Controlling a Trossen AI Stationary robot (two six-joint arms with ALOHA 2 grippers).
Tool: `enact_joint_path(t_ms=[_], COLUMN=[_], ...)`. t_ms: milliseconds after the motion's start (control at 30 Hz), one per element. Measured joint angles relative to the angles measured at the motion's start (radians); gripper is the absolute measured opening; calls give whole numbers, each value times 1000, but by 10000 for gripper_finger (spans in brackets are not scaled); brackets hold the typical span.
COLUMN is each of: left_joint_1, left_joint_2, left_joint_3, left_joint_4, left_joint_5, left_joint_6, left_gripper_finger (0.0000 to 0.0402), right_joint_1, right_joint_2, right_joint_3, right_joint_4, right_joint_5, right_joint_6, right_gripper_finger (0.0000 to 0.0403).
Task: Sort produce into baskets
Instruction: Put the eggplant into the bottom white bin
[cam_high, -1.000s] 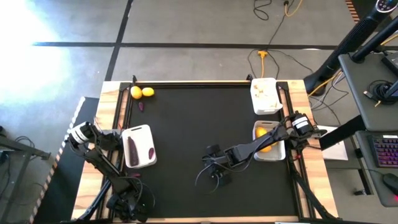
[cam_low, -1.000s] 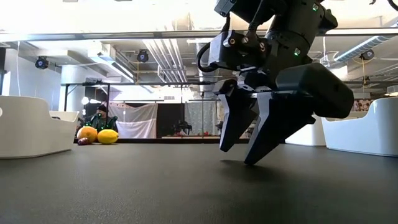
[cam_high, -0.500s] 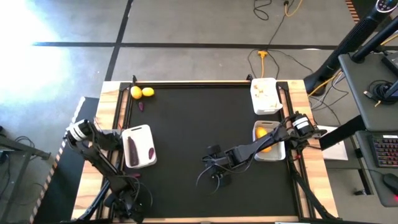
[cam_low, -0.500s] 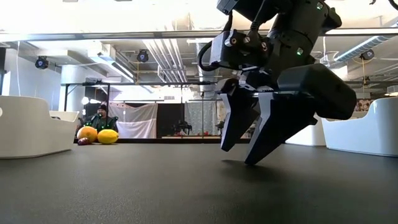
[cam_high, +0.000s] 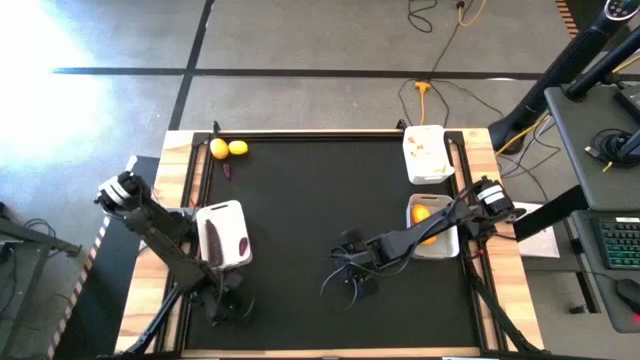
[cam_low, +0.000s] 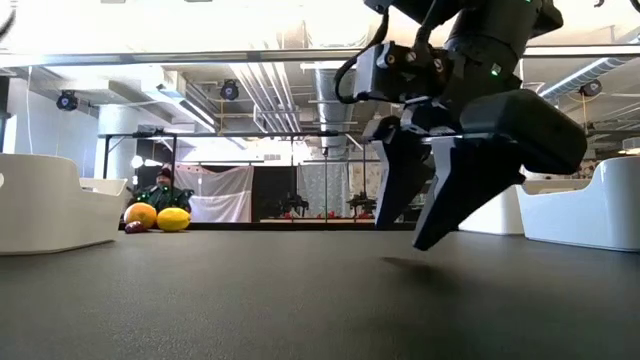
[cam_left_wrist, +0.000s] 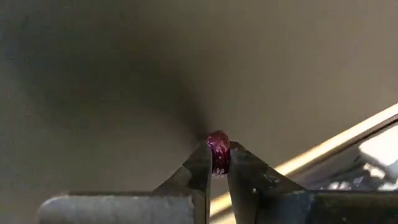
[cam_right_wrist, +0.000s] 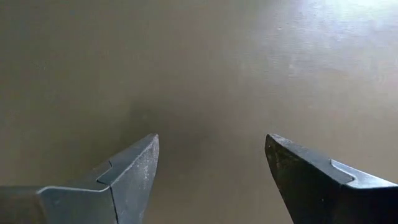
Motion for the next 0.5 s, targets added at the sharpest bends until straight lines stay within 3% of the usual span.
enact_joint_path(t_ms=[233, 500], left_joint_1=[120, 202], left_joint_2=[30, 151], left_joint_3=[36, 221], left_joint_4=[3, -138], left_joint_5=[-192, -436], left_joint_6=[303, 631], left_gripper_finger=[16, 17], right_joint_1=[12, 58], right_joint_2=[-10, -16], right_joint_3=[-13, -13], right_joint_4=[-49, -110], right_joint_5=[4, 4], right_joint_6=[80, 185], right_gripper_finger=[288, 288])
